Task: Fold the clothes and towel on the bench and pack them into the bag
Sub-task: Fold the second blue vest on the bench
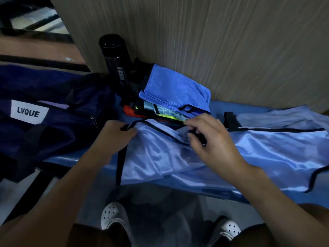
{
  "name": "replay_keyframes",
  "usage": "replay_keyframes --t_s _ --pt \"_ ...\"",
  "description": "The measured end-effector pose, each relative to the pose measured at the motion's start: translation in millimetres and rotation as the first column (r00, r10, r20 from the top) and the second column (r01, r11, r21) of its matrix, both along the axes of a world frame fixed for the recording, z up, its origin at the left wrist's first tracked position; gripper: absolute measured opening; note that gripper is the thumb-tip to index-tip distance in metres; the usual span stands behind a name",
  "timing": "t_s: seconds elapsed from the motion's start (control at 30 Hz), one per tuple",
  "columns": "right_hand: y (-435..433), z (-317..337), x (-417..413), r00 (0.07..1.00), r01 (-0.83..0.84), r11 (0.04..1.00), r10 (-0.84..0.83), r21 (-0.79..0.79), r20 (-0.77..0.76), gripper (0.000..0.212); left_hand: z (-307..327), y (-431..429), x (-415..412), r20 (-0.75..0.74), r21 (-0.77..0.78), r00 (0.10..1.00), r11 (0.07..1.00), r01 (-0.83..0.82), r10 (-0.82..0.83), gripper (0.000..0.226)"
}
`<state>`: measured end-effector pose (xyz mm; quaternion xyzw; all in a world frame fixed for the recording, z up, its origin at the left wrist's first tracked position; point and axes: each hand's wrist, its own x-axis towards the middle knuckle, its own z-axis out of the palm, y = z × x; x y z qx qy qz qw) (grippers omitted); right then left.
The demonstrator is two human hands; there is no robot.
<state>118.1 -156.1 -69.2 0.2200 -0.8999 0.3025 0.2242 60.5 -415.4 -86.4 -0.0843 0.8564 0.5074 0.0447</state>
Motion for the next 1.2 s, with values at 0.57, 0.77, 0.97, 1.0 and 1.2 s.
replay_keyframes --t_s 0.57,0.77,0.97,1.0,1.2 --pt "24.1 -47.7 28.2 0.898 0.088 0.827 -0.307 0.556 0.316 0.049 -43.7 27.3 38.5 -0.055 -0.732 0.804 0.572 0.370 -0.592 0.063" --pt "34.4 -59.7 25.2 0.757 -0.016 0.716 -0.447 0.698 0.476 0.088 -51.8 19.4 25.8 0.118 -0.754 0.894 0.547 0.364 -0.433 0.073" --pt "27.2 -48.9 26.6 0.888 0.177 0.752 -0.400 0.635 0.226 0.052 -41.5 25.8 22.0 -0.149 -0.791 0.889 0.591 0.155 -0.433 0.056" --pt "24.1 -47.7 28.4 0.918 0.173 0.802 -0.342 0.572 0.201 0.045 -42.5 27.3 22.5 -0.193 -0.782 0.847 0.599 0.172 -0.496 0.055" --pt "28.9 -58.6 52.5 0.948 -0.212 0.821 0.039 0.530 0.317 0.035 -60.1 19.2 25.7 0.028 -0.777 0.829 0.509 0.370 -0.559 0.065"
